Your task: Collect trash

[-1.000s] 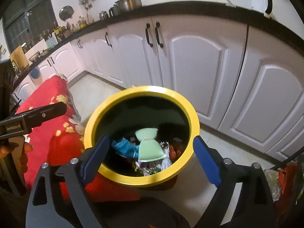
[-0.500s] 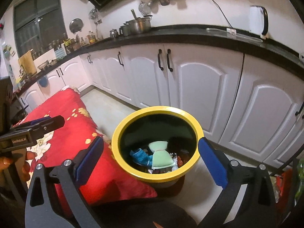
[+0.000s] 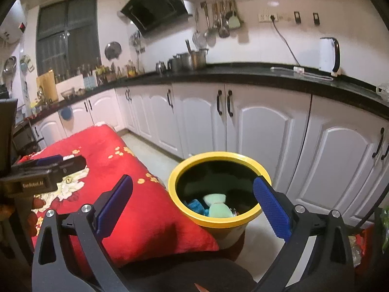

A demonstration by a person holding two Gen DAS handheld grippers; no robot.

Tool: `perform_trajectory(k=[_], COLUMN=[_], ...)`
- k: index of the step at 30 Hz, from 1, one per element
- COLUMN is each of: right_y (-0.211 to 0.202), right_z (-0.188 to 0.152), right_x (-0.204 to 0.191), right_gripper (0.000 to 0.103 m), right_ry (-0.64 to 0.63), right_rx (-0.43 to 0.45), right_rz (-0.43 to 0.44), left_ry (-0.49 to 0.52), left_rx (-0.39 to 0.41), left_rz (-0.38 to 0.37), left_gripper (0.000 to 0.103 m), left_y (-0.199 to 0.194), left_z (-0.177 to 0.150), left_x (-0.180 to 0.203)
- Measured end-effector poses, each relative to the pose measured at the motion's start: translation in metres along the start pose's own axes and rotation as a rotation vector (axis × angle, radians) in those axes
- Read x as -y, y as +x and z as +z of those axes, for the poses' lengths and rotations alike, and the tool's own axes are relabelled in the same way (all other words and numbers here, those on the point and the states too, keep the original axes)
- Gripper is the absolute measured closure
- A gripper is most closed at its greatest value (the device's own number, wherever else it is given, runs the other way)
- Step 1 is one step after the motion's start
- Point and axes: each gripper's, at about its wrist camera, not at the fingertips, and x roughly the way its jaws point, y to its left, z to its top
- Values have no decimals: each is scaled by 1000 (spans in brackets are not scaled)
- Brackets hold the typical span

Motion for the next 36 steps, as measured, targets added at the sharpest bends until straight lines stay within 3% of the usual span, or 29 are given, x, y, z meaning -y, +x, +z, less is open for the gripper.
perform_trajectory(k=[10,16,36], right_y=[-32,-41,-47], right_z=[-36,-52,-55], right_x=[-16,-24,-31], right_gripper=[6,6,6], right_ry=[-22,-42,-56], right_rx=[132,161,188], right_rz=[-35,-52,-63], left_ry=[11,2,-8], left_rx=[104,133,182], left_rz=[35,21,11], left_gripper=[11,11,11], left_y=[-32,-42,-52], left_z=[-38,-52,-57], left_x=[0,0,2])
